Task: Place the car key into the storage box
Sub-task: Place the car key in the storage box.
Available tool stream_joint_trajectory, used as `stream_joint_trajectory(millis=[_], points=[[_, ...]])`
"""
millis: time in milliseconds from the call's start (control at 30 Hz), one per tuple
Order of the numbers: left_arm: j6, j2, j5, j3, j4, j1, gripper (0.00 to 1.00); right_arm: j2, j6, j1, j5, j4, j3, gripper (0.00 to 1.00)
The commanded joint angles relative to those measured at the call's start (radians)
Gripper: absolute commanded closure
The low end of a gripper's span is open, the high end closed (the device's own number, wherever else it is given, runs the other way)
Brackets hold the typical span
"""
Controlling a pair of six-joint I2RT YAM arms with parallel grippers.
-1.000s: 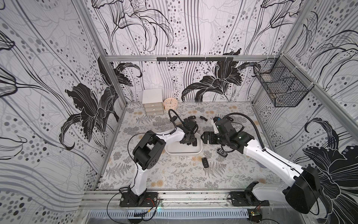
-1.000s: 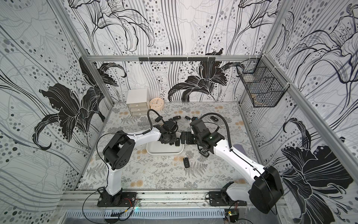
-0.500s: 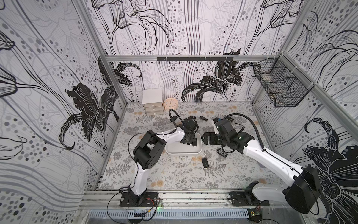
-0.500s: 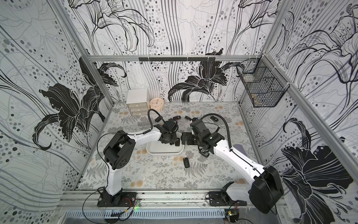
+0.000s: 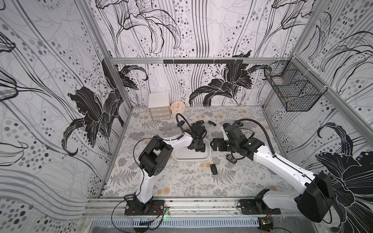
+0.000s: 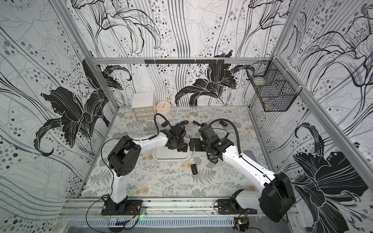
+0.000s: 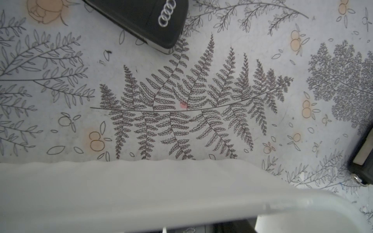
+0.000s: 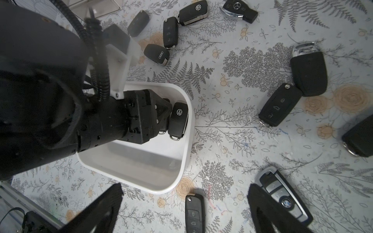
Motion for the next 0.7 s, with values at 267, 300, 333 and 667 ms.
stream_joint_trajectory(millis=[267, 300, 333, 667], points=[[0.003, -0.139, -0.029, 0.005, -0.027, -0.005, 0.50, 0.031, 0.044, -0.063, 0.030, 0.000, -0.007, 0.00], [0.004, -0.155, -0.034, 0.000, -0.029, -0.005, 0.48, 0.042, 0.048, -0.071, 0.034, -0.001, -0.002, 0.00], [0.006, -0.170, -0.035, -0.004, -0.031, -0.006, 0.44, 0.051, 0.054, -0.079, 0.037, 0.000, 0.001, 0.00], [0.028, -0.354, -0.072, -0.057, -0.042, -0.004, 0.01, 0.206, 0.093, -0.171, 0.083, -0.007, 0.050, 0.03]])
